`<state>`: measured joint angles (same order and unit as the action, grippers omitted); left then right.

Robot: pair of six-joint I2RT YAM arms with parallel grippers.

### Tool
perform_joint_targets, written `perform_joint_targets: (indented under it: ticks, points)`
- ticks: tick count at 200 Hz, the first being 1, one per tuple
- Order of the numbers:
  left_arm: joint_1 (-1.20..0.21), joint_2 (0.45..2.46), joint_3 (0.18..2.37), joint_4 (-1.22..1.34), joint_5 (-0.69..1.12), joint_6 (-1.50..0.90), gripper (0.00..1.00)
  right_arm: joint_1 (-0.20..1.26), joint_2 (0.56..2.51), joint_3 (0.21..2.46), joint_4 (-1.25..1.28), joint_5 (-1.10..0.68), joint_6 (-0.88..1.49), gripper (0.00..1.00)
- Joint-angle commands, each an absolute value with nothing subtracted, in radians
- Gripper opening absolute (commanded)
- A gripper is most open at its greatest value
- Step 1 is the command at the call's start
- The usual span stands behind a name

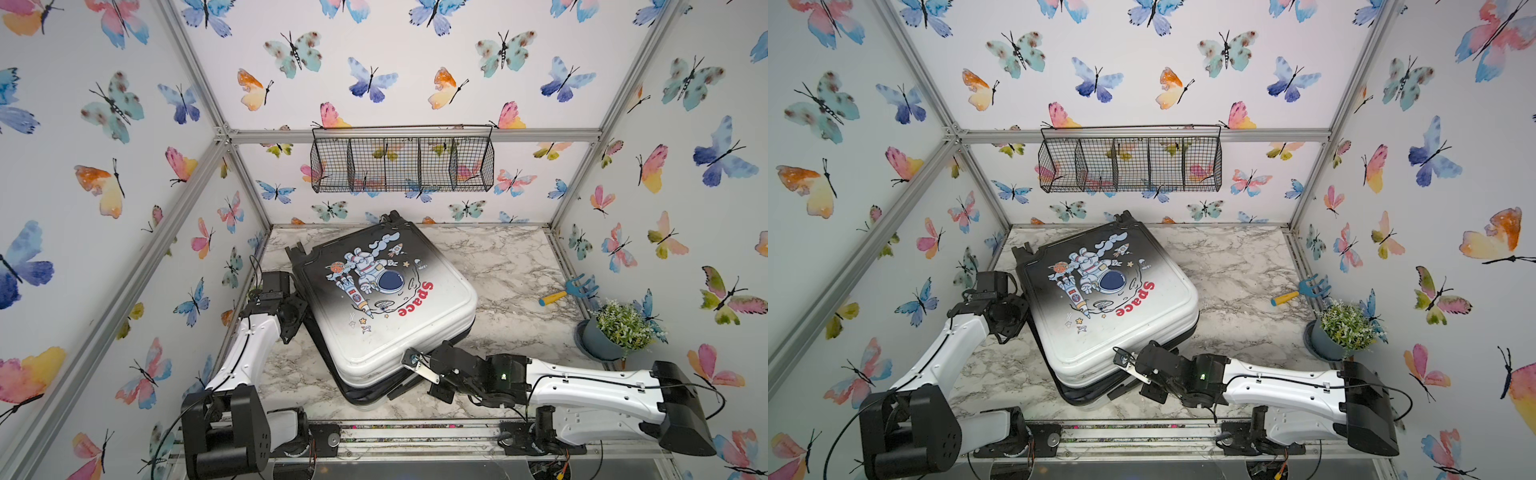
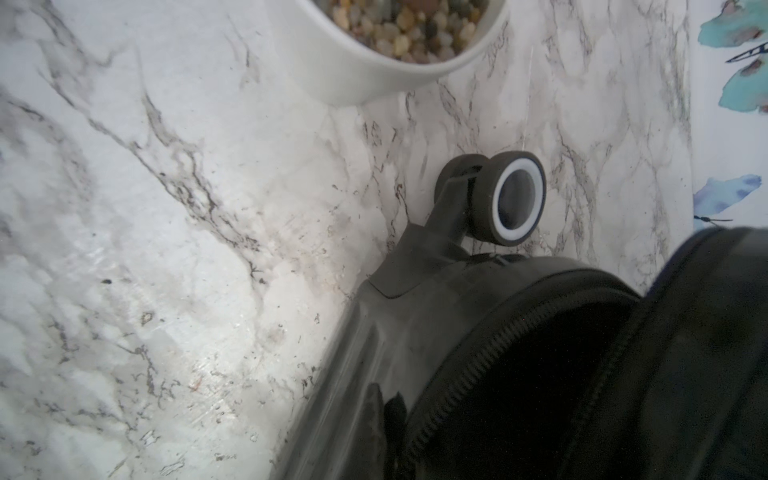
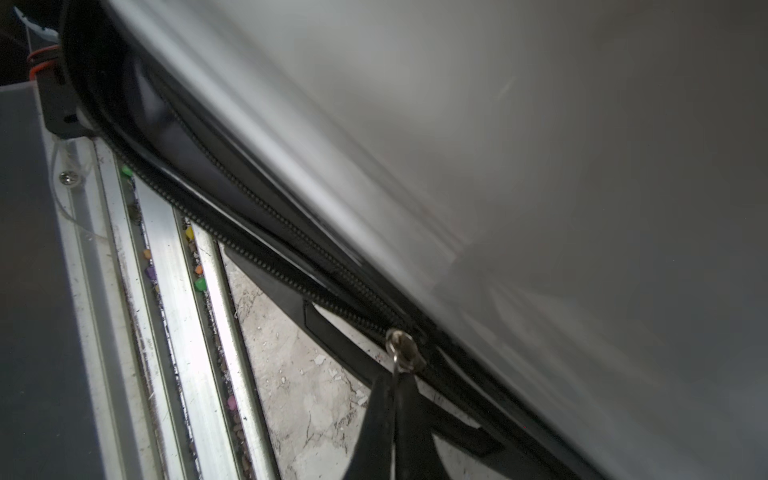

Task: Close the suitcase zippers
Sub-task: Zip the zipper on the suitcase.

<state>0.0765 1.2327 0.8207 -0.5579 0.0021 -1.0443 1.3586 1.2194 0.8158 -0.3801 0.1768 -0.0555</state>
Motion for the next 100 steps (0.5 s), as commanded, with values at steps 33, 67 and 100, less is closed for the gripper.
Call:
perform_joint_targets:
  ticks: [33, 67, 100]
  points:
    - [0.021, 1.329, 0.821, -0.603, -0.064, -1.382, 0.0, 1.493, 1.283, 0.96, -0.072, -0.145, -0.202, 0.04]
    - [-0.013, 1.44, 0.988, -0.651, -0.088, -1.386, 0.0, 1.5, 1.369, 1.014, -0.04, -0.115, -0.171, 0.04]
    - [-0.061, 1.384, 0.943, -0.662, -0.114, -1.436, 0.0, 1.498, 1.462, 1.087, 0.006, 0.018, -0.114, 0.04]
